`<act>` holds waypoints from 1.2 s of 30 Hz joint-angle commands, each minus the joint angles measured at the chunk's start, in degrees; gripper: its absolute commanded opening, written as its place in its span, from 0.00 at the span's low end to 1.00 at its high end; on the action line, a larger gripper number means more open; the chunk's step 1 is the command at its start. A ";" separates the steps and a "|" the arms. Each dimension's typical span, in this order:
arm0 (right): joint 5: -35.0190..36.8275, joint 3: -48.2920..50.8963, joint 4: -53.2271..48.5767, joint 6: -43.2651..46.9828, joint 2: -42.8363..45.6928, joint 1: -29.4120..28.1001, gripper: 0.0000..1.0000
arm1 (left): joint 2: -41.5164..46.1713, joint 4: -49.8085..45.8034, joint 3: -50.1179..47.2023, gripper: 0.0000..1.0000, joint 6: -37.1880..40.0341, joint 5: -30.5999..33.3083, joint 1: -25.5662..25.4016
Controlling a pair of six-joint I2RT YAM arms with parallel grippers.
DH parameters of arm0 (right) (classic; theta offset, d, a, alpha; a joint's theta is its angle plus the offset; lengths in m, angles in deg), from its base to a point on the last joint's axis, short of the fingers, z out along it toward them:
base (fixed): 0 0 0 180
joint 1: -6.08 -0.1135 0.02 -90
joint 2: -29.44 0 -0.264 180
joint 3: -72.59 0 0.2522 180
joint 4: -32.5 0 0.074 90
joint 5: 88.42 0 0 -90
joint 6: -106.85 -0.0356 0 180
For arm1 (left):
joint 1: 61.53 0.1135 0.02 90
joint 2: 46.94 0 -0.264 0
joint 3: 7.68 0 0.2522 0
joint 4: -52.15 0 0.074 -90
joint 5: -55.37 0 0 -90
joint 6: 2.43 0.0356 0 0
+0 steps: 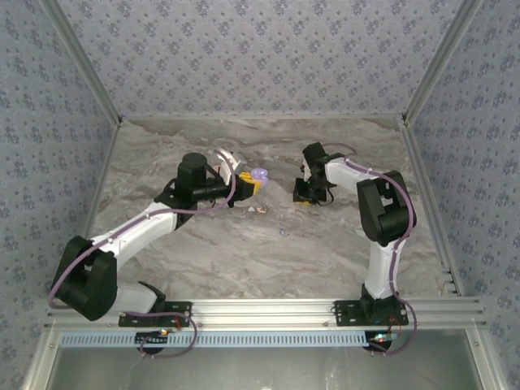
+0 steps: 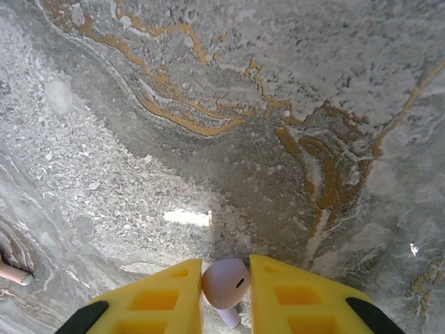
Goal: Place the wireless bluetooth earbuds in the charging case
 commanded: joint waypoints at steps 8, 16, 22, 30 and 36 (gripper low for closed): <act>7.70 -2.78 -7.14 3.60 -1.85 -1.84 0.34 | -0.37 1.45 0.02 0.12 -0.48 0.62 0.21; 11.30 -6.94 -11.50 8.30 -4.48 -4.00 0.45 | 0.24 0.42 0.01 0.11 0.22 1.01 0.25; 12.41 -9.74 -14.10 9.70 -7.00 -4.41 0.44 | 0.51 -0.09 0.07 0.11 0.62 1.20 0.22; 12.41 -11.98 -14.53 9.98 -7.97 -5.10 0.39 | 0.68 -0.28 0.17 0.11 0.66 1.25 0.24; 13.28 -13.94 -15.68 10.32 -8.67 -5.59 0.40 | 0.95 -0.60 0.09 0.11 0.82 1.33 0.26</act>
